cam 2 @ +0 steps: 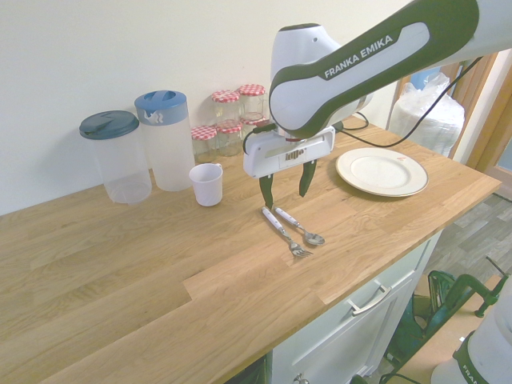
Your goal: Put the spoon into the plate
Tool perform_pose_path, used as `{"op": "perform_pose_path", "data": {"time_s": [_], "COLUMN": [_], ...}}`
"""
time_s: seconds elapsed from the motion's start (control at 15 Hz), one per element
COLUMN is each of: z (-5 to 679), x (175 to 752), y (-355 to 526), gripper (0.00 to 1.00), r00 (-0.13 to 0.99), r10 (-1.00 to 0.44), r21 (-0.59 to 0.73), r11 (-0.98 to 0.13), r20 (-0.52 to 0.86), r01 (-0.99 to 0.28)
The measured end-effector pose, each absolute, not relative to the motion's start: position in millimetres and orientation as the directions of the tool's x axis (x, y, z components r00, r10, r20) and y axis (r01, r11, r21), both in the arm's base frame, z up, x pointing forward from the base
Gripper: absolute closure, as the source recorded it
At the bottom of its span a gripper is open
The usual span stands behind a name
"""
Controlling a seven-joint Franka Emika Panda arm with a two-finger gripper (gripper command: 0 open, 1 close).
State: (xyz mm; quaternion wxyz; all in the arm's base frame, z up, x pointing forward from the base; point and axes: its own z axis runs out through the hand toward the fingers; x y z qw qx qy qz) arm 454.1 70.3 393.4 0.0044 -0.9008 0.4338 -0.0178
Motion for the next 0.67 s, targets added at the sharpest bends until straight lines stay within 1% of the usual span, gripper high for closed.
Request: {"op": "perform_pose_path", "data": {"time_s": [0.2,0.4,0.53,0.67], "z": [381,379,375,369], "x": [460,461,460,461], "y": [63,45,38,37], "gripper": [0.00,0.00,0.00,0.00], "r00": [0.674,0.779,0.805,0.810], "r10": [-0.739,-0.625,-0.592,-0.585], "r21": [-0.045,-0.083,-0.082,-0.073], "r11": [-0.673,-0.775,-0.801,-0.807], "r20": [-0.004,-0.037,-0.041,-0.042], "r01": [-0.738,-0.626,-0.593,-0.586]}}
